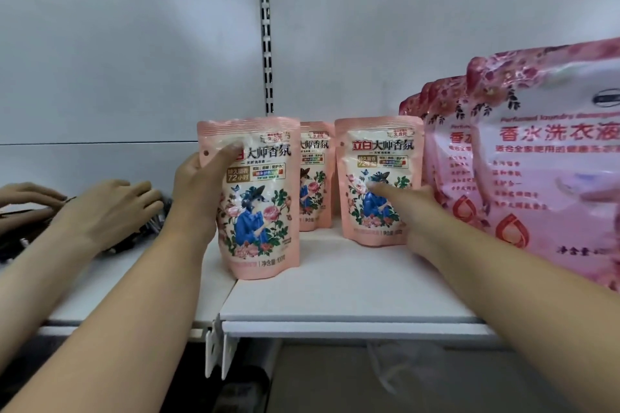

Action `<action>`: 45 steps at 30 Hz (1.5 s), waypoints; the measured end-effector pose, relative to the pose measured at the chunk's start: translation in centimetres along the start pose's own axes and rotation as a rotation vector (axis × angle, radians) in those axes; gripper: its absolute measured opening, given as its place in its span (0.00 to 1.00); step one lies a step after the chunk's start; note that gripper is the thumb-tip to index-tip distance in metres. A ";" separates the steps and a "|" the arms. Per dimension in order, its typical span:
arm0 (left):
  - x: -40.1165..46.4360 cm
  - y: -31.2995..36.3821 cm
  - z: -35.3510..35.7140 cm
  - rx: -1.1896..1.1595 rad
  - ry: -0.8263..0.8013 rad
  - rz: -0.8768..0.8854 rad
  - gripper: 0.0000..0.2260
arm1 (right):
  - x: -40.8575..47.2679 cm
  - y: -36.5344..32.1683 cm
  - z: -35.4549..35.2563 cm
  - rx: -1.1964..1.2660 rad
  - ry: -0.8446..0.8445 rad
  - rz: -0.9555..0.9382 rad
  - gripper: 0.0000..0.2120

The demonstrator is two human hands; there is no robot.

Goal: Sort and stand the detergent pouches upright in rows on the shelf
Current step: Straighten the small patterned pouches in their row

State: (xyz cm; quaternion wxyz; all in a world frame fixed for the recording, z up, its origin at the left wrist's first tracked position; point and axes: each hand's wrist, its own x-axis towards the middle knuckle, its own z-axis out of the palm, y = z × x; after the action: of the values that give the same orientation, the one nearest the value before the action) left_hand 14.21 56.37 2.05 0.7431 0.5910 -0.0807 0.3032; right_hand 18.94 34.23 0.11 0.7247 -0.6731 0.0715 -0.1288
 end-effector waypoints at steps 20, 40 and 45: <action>-0.4 0.1 0.2 -0.028 -0.001 0.015 0.01 | 0.5 0.7 0.7 -0.540 0.004 -0.078 0.50; 0.4 -0.2 0.2 -0.123 -0.027 -0.028 0.01 | 0.3 1.2 -1.3 -0.565 -0.017 -0.199 0.46; 0.3 -0.5 0.2 -0.129 -0.028 -0.018 0.01 | -3.8 1.1 -1.8 -1.133 -0.145 -0.699 0.42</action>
State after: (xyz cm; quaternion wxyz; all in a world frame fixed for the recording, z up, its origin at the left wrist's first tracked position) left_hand 14.75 56.19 1.86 0.7813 0.5467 -0.1052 0.2822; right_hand 14.86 33.64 -1.36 0.1779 -0.9401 -0.1430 -0.2531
